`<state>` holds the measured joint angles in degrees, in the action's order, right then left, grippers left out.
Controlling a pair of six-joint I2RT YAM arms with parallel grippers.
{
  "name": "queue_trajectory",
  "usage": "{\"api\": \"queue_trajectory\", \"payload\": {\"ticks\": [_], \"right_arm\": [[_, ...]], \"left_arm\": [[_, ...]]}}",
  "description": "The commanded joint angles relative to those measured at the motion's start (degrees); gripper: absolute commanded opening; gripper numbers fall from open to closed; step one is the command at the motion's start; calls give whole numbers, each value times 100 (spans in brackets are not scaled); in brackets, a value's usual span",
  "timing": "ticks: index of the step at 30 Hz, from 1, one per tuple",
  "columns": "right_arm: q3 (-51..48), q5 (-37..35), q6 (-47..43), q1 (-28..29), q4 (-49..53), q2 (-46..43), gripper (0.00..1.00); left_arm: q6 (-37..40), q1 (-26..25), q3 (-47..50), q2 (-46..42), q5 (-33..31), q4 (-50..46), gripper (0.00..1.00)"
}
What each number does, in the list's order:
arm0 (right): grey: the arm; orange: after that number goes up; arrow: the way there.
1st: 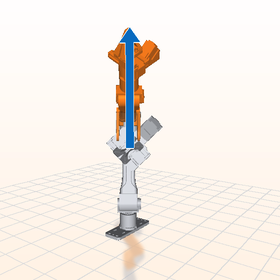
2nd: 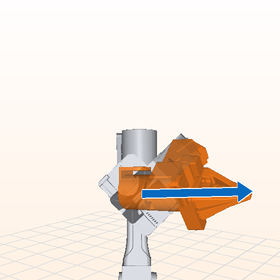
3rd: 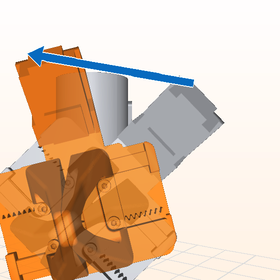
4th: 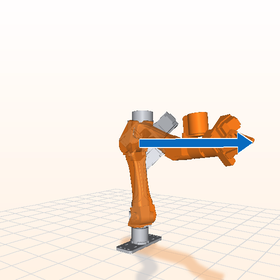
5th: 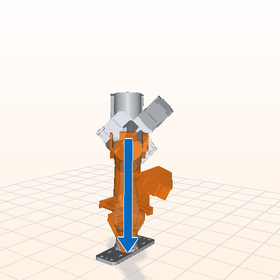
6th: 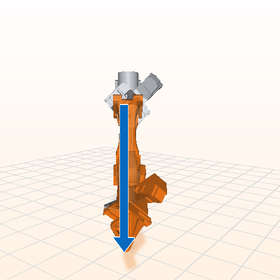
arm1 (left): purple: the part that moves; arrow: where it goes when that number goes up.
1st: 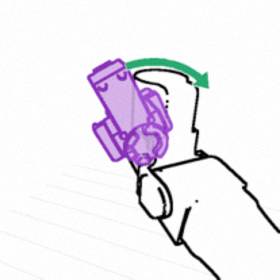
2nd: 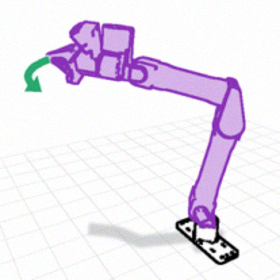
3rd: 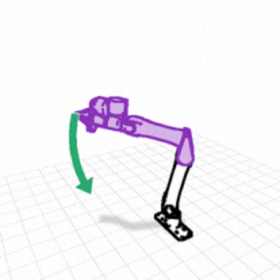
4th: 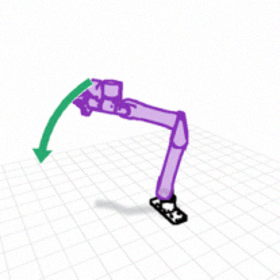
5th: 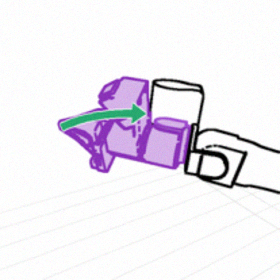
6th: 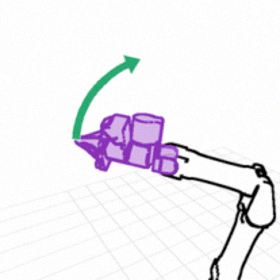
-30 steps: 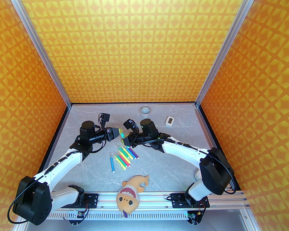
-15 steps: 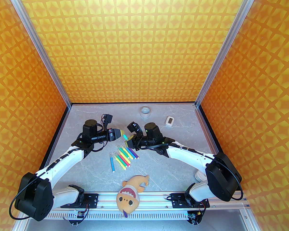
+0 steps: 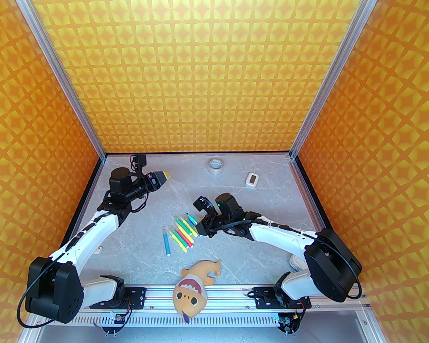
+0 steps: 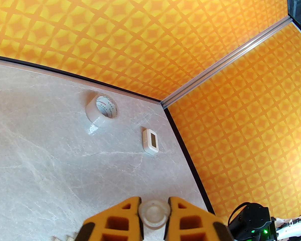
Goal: Open the pen caps
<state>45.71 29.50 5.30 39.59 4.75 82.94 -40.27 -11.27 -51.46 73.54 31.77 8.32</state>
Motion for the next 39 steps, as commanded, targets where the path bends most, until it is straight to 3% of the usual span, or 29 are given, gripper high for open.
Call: {"api": "queue_trajectory", "payload": {"ticks": [1, 3, 7, 12, 16, 30, 39], "right_arm": [[54, -877, 56, -203, 200, -256, 0], [196, -1489, 44, -361, 447, -252, 0], [566, -2207, -59, -730, 878, -22, 0], [1225, -3191, -261, -981, 1520, 635, 0], [1552, -3472, -288, -1256, 1678, 1102, 0], [2322, -3417, -180, -1908, 2047, 2154, 0], [2709, -3319, -97, -2112, 2489, 2573, 0]], "left_arm": [[786, 98, -537, 2, -544, -1232, 0], [1416, 107, -834, 99, -1135, -2201, 0], [2110, 140, -1120, 335, -2185, -3242, 0], [2599, 325, -1404, 892, -2783, -3907, 0], [2772, 560, -1566, 1323, -2928, -3978, 0], [3295, 1142, -3151, 3617, -3084, -4731, 0], [3394, 1232, -3619, 4226, -3101, -5075, 0]]}}
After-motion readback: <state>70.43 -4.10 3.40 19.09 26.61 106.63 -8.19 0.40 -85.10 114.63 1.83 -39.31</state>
